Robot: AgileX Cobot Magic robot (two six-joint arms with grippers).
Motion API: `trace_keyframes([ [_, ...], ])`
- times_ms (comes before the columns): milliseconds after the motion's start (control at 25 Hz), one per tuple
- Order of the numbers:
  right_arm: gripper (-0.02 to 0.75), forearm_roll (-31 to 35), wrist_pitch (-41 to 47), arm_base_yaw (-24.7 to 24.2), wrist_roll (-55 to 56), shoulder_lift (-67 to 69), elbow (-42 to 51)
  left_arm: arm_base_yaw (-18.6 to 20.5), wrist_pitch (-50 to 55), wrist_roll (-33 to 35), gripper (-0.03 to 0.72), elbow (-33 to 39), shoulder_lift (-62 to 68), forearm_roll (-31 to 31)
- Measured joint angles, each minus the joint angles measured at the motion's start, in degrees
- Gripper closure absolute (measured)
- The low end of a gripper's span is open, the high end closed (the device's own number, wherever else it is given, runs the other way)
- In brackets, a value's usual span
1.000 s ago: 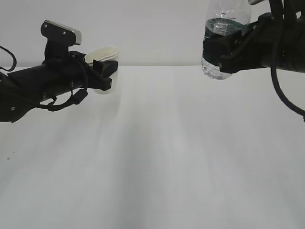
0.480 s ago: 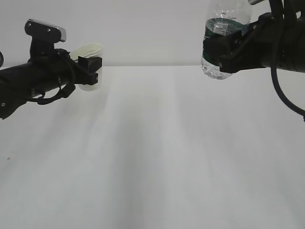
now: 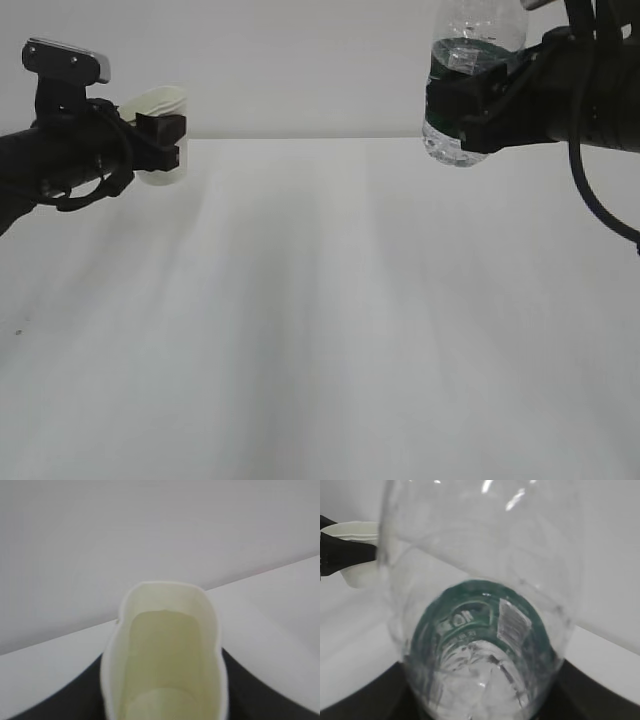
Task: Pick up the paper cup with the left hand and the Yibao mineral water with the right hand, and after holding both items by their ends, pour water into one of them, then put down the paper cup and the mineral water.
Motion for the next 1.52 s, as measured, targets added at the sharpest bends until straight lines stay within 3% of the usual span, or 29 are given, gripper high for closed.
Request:
trace_keyframes([
  [720, 0.32, 0.0, 0.4, 0.0, 0.0, 0.0, 0.0, 1.6, 1.59, 0.12, 0.362, 0.88, 0.0, 2.39],
  [1520, 0.32, 0.0, 0.64, 0.0, 0.0, 0.0, 0.0, 1.74, -5.32, 1.21, 0.362, 4.75, 2.22, 1.3],
])
